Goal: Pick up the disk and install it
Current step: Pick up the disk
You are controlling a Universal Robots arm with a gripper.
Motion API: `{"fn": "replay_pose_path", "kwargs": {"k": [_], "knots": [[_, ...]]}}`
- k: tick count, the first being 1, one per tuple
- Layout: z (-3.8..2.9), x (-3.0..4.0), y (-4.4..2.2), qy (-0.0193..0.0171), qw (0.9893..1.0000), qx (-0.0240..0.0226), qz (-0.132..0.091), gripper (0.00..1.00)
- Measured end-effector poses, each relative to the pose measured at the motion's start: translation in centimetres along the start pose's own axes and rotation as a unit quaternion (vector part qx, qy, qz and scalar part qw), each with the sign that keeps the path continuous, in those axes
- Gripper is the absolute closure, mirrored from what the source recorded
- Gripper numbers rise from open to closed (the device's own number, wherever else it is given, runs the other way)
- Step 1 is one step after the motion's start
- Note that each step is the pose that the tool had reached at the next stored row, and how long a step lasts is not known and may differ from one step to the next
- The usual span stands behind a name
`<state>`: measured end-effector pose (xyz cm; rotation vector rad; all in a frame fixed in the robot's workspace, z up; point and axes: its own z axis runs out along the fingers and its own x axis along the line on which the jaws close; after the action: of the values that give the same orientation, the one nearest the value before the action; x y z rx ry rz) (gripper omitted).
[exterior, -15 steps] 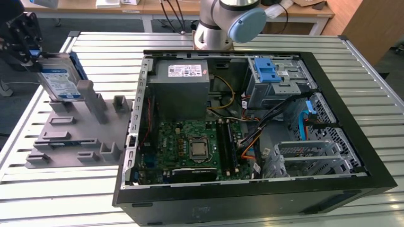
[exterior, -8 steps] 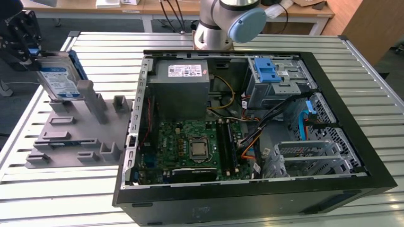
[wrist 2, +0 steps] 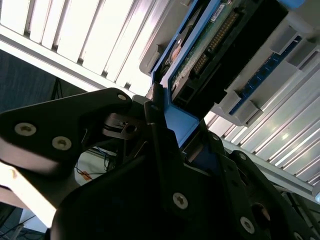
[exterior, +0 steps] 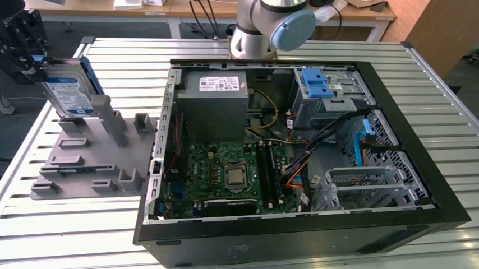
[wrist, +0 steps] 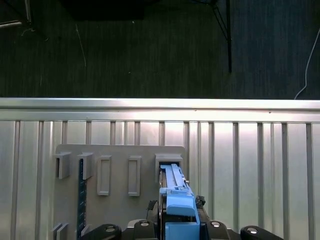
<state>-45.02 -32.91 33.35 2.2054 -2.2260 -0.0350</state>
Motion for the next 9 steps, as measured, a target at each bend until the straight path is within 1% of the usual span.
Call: {"fn": "replay_pose_path", "kwargs": {"k": [9], "knots": [[-0.67,-0.01,0.02,0.0,1.0,0.0,0.0,0.64]]}}
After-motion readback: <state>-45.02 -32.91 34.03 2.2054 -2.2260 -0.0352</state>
